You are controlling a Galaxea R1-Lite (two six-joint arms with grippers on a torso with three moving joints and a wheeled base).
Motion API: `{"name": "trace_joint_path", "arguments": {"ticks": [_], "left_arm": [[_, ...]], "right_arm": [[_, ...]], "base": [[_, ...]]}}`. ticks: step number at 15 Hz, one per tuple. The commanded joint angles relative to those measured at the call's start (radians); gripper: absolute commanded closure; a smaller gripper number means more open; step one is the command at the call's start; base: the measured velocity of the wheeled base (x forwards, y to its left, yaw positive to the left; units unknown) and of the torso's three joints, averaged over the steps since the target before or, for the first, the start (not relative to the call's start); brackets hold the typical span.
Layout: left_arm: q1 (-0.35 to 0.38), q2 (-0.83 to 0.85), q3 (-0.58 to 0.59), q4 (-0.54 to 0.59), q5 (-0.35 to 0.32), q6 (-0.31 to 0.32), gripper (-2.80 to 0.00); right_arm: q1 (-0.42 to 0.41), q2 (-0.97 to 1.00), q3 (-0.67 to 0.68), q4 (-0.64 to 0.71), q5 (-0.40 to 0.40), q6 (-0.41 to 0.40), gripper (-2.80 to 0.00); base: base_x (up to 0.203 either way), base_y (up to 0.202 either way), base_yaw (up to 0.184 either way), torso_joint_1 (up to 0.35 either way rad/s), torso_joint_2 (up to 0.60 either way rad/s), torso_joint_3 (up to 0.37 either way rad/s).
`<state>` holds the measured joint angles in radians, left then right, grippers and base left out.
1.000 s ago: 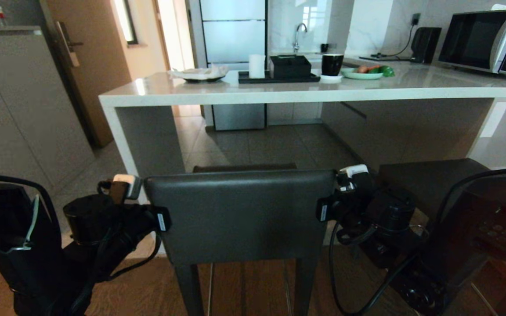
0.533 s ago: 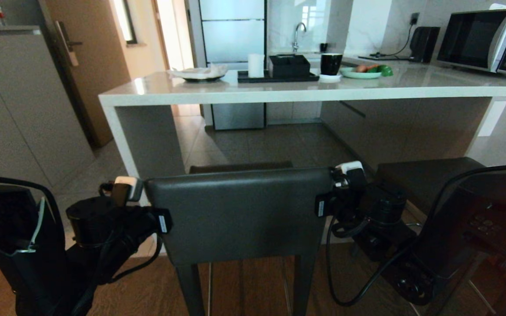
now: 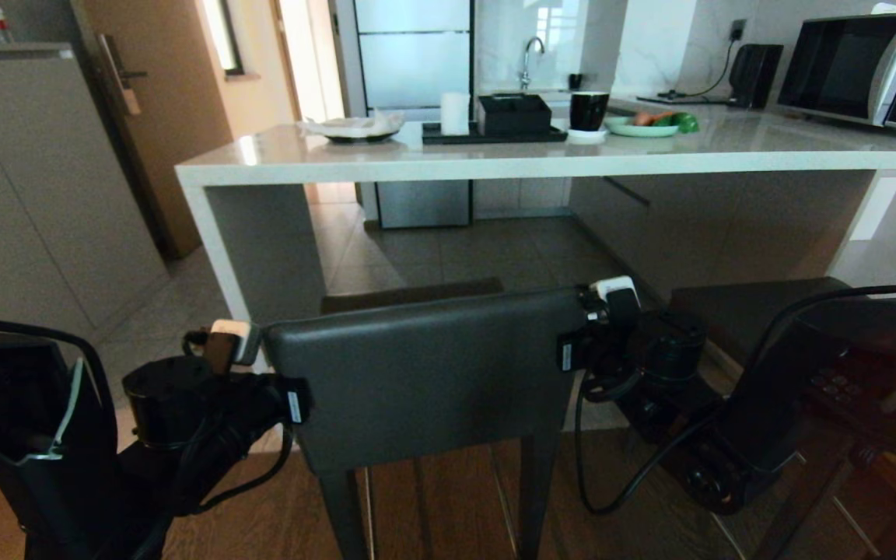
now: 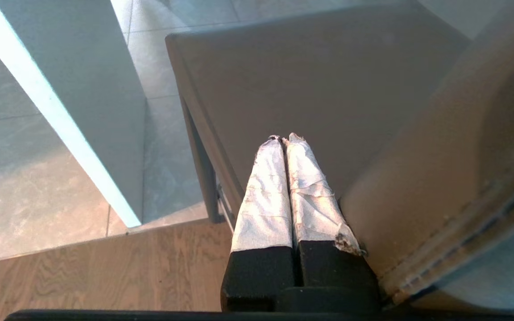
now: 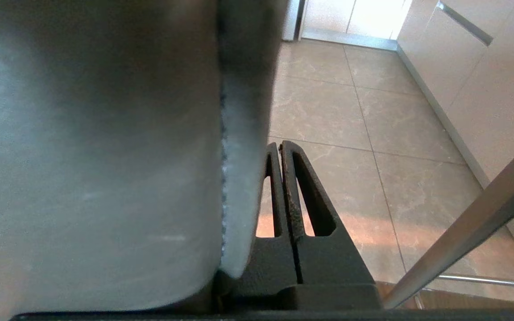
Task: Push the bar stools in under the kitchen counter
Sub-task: Push the gray chair back under the dining table
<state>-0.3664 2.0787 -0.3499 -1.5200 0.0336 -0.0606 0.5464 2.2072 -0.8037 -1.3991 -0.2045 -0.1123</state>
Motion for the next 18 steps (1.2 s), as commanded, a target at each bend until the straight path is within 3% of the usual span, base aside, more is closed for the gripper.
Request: {"name": "trace_joint_path", "arguments": {"ticks": [1, 5, 9, 18], "left_arm": [[-0.02, 0.014, -0.037, -0.01, 0.0, -0.001, 0.0], [0.06, 0.07, -0.115, -0.01, 0.0, 0.004, 0.0], [0.126, 0.116, -0.198, -0.01, 0.0, 0.052, 0.0], [0.136, 0.107, -0.156, -0.01, -0.001, 0.05, 0.0]], "right_arm": [[0.017, -0.009, 0.046, -0.026, -0.005, 0.001, 0.0], [0.042, -0.023, 0.153, -0.094, -0.007, 0.007, 0.0], [0.049, 0.012, 0.134, -0.097, -0.009, 0.017, 0.0], [0.044, 0.048, 0.007, -0.049, -0.007, 0.008, 0.0]], "base": [[0.0, 0.0, 0.0, 0.0, 0.0, 0.0], [0.0, 0.0, 0.0, 0.0, 0.0, 0.0], [0.0, 0.0, 0.0, 0.0, 0.0, 0.0], [0.0, 0.0, 0.0, 0.0, 0.0, 0.0]]}}
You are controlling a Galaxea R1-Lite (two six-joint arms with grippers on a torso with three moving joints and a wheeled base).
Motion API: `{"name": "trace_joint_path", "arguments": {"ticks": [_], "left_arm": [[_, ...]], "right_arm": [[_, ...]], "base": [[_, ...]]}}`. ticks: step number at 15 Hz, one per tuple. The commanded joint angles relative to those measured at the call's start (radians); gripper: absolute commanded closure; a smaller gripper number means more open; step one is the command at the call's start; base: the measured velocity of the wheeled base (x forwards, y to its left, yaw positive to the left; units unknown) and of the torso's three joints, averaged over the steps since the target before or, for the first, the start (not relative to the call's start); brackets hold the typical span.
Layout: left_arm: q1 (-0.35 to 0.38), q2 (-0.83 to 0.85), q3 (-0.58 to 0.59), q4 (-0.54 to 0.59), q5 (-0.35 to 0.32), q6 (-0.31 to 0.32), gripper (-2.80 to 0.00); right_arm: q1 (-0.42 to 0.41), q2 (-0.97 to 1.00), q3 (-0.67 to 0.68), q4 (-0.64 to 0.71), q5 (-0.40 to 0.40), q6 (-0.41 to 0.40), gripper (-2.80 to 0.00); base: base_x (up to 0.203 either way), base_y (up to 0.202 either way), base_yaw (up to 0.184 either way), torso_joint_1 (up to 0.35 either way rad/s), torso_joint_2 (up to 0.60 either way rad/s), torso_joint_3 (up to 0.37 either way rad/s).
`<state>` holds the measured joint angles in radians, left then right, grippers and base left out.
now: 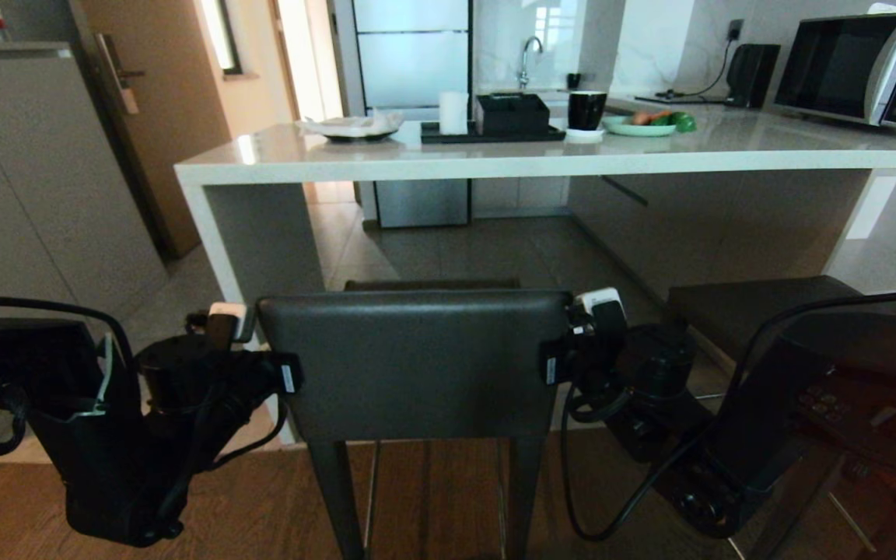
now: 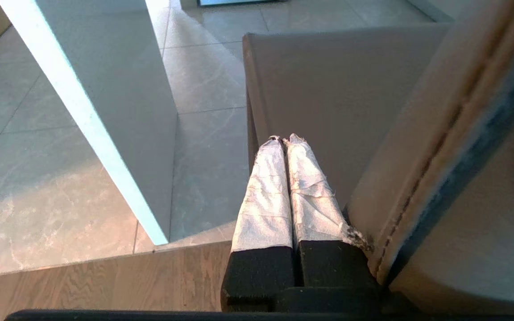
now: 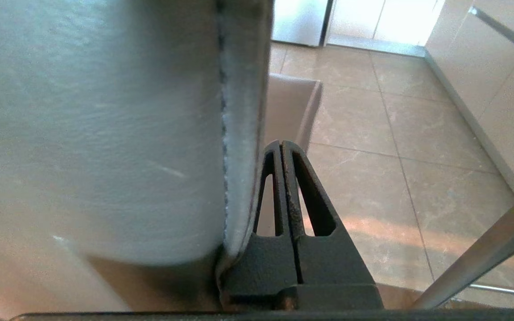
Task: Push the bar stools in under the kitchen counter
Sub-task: Push the gray chair back under the dining table
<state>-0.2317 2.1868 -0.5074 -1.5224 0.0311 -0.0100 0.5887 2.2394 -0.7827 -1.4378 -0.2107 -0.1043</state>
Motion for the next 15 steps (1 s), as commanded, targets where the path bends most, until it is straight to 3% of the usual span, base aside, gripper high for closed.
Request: {"name": "trace_joint_path", "arguments": {"ticks": [1, 12, 15], "left_arm": [[0.005, -0.001, 0.001, -0.008, 0.003, -0.002, 0.0], [0.014, -0.022, 0.015, -0.008, 0.003, 0.005, 0.0], [0.015, -0.024, 0.023, -0.008, 0.003, 0.004, 0.0]], "right_arm": [[0.008, 0.017, -0.019, -0.004, -0.001, -0.003, 0.0], [0.019, 0.014, -0.018, 0.0, -0.016, -0.005, 0.0], [0.019, 0.022, -0.026, 0.004, -0.016, -0.005, 0.0]], "base": [[0.0, 0.0, 0.0, 0.0, 0.0, 0.0], [0.0, 0.0, 0.0, 0.0, 0.0, 0.0], [0.162, 0.0, 0.0, -0.004, 0.0, 0.005]]}}
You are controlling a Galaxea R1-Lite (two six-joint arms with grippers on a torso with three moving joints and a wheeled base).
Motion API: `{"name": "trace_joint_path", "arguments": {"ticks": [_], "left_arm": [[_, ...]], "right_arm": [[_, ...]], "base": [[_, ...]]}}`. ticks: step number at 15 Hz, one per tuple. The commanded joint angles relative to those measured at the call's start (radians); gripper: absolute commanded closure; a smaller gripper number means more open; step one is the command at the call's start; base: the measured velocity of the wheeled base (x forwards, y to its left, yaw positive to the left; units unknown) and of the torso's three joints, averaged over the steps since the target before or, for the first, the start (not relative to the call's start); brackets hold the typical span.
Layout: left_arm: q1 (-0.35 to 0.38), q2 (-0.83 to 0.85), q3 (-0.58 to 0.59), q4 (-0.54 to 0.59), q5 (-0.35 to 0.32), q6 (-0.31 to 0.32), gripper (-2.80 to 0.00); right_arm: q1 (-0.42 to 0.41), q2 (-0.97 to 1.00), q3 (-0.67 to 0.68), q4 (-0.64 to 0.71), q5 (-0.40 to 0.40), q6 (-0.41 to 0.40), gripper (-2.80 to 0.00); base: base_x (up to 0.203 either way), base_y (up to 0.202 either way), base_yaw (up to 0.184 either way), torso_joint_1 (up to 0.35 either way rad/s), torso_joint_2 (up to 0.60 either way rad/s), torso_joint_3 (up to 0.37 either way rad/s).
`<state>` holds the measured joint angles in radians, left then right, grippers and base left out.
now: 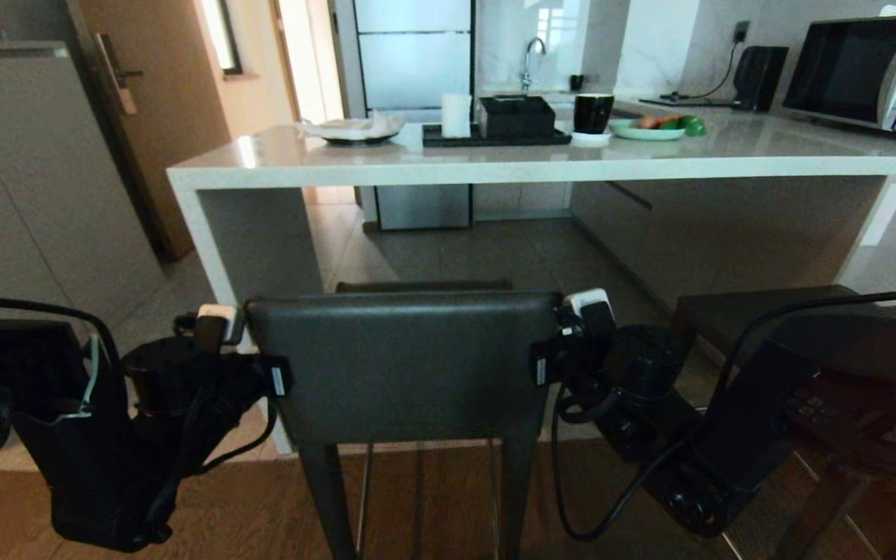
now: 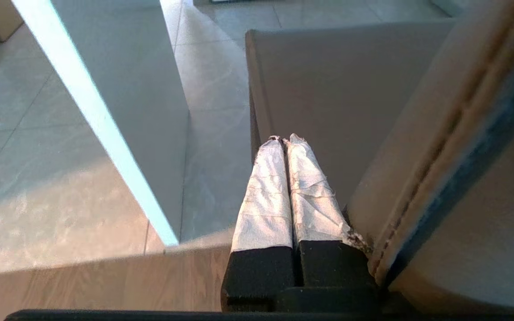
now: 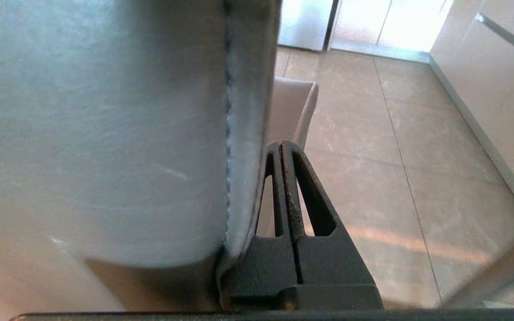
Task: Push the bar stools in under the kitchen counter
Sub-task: Push the gray chair back under the dining table
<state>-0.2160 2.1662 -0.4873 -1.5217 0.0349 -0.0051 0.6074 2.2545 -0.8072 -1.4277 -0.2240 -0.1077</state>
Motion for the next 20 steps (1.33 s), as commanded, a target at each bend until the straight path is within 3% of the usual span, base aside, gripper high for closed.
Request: {"name": "trace_joint_path", "arguments": {"ticks": [1, 20], "left_arm": [[0.0, -0.005, 0.003, -0.008, -0.001, -0.001, 0.0], [0.003, -0.017, -0.002, -0.008, -0.003, -0.004, 0.0]], "right_arm": [[0.0, 0.007, -0.001, -0.003, -0.003, -0.001, 0.0], [0.003, 0.008, -0.017, 0.0, -0.003, -0.021, 0.0]], "base": [[0.191, 0.0, 0.0, 0.002, 0.0, -0.001], [0.187, 0.0, 0.001, 0.002, 0.0, 0.003]]}}
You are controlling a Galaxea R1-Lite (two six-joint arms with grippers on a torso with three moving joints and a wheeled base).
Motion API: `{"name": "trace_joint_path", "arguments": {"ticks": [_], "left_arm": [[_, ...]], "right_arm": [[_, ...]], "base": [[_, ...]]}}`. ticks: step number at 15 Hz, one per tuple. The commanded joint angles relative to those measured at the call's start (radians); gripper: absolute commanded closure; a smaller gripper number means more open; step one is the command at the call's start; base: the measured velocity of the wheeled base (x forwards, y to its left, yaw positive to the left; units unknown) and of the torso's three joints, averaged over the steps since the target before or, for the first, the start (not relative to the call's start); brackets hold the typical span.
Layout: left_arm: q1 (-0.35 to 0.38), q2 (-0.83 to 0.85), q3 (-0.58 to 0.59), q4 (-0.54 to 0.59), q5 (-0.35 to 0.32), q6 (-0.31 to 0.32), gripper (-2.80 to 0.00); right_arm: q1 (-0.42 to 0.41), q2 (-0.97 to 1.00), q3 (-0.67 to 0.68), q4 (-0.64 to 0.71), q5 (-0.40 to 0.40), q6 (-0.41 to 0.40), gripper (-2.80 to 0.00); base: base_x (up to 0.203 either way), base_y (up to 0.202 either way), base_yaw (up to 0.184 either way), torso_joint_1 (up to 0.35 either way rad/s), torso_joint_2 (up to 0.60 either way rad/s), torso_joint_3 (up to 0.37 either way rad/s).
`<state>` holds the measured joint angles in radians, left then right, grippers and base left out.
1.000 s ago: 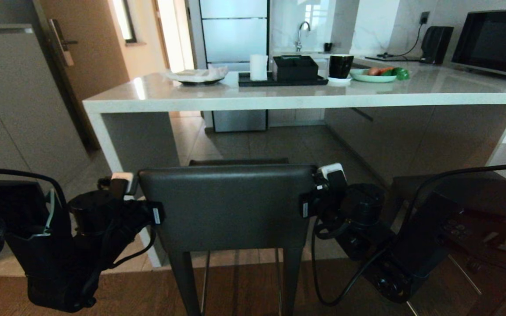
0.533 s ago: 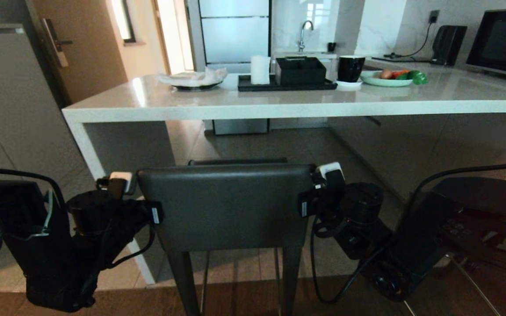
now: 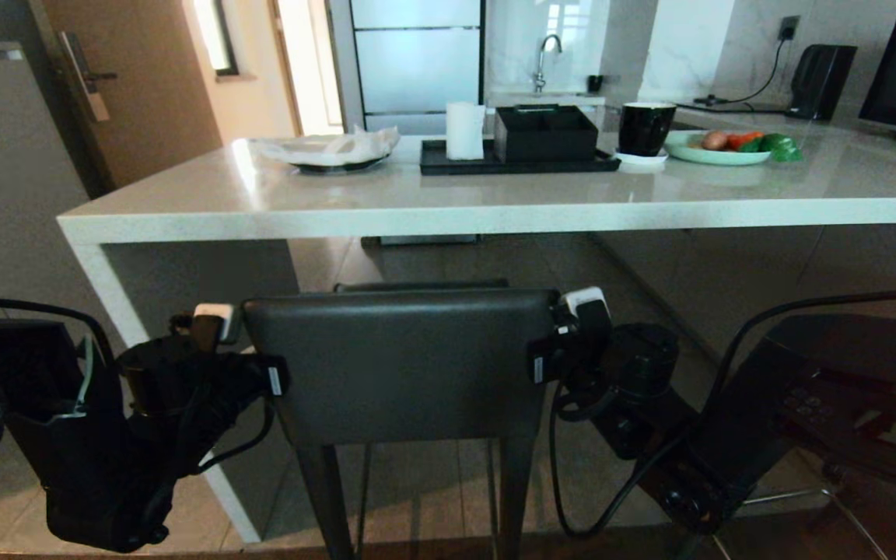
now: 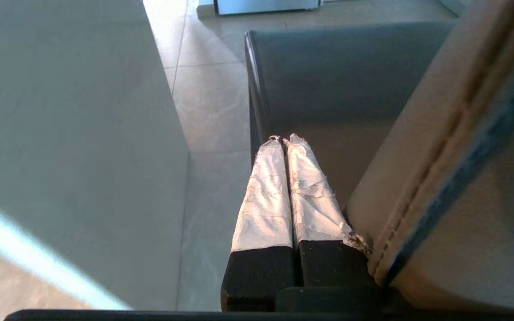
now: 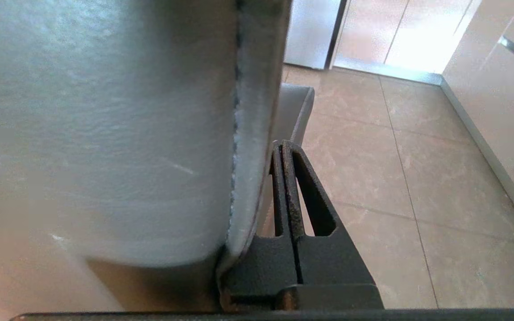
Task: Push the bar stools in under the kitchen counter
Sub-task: Push the gray chair back under the dining table
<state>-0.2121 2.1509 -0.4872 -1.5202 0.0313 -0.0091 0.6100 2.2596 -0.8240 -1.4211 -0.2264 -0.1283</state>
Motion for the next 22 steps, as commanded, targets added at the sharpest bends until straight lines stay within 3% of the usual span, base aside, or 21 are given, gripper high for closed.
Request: {"name": "trace_joint_path", "arguments": {"ticks": [1, 15, 18, 22], "left_arm": [[-0.001, -0.002, 0.001, -0.01, 0.001, 0.0, 0.0], [0.103, -0.009, 0.01, -0.01, -0.012, 0.001, 0.0], [0.142, -0.011, 0.032, -0.01, -0.071, 0.008, 0.0], [0.161, -0.003, 0.033, -0.01, -0.073, 0.008, 0.0]], "right_arm": [[0.001, 0.003, -0.001, -0.007, -0.001, -0.002, 0.0], [0.06, 0.061, -0.113, 0.027, -0.004, -0.001, 0.0], [0.084, 0.062, -0.118, 0.032, -0.004, -0.001, 0.0], [0.106, 0.086, -0.128, 0.033, -0.005, -0.002, 0.0]], "base": [[0.19, 0.0, 0.0, 0.0, 0.0, 0.002], [0.02, 0.0, 0.0, 0.001, 0.0, 0.0], [0.0, 0.0, 0.0, 0.0, 0.0, 0.0], [0.0, 0.0, 0.0, 0.0, 0.0, 0.0]]}}
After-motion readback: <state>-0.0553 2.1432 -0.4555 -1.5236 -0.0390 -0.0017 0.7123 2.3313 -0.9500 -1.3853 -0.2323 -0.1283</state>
